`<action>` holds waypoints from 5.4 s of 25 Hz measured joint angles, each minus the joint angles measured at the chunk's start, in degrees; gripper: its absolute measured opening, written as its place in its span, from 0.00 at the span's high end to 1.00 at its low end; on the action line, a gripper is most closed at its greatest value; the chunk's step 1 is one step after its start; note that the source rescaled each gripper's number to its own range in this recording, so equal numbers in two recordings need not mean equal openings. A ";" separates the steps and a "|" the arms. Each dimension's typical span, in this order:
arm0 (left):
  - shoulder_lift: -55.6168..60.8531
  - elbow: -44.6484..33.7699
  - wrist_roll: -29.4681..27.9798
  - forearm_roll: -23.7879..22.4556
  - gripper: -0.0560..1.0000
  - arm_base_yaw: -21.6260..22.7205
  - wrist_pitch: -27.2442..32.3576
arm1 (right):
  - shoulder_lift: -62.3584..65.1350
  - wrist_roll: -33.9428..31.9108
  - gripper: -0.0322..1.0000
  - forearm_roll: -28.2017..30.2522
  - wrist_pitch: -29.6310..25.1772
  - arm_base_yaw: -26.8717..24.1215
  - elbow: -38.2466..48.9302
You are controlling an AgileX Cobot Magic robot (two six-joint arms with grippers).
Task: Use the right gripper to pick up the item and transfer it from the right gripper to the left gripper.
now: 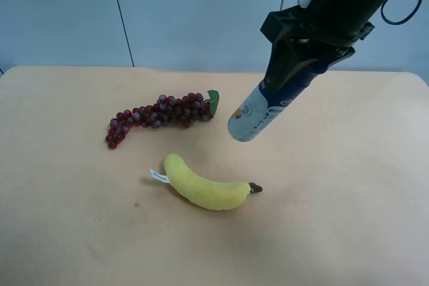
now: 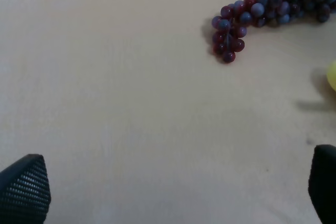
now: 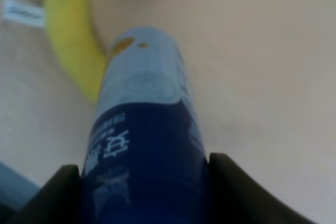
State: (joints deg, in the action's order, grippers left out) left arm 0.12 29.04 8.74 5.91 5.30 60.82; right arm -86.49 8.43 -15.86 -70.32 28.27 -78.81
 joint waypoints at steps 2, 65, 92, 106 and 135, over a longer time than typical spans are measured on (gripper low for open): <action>0.00 0.00 0.00 0.00 0.00 0.00 0.00 | 0.00 1.45 0.96 -1.30 0.50 1.97 0.00; -59.20 16.13 28.21 9.16 0.00 -46.75 -22.33 | -3.81 27.20 0.96 -30.67 11.08 12.59 0.00; -61.70 16.13 29.34 5.60 0.94 -47.37 -25.83 | -3.76 24.90 0.94 -30.15 11.00 12.70 0.00; -61.76 16.13 28.88 4.70 0.94 -47.37 -25.08 | -2.11 21.39 0.00 -18.58 6.89 12.70 -0.06; -61.76 16.13 28.83 4.70 0.94 -47.37 -25.02 | 40.49 6.70 0.01 8.02 0.87 12.70 17.14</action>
State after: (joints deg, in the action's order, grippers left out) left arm -61.64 45.17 37.57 10.61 -42.07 35.80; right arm -46.01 15.13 -7.84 -69.45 40.98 -61.68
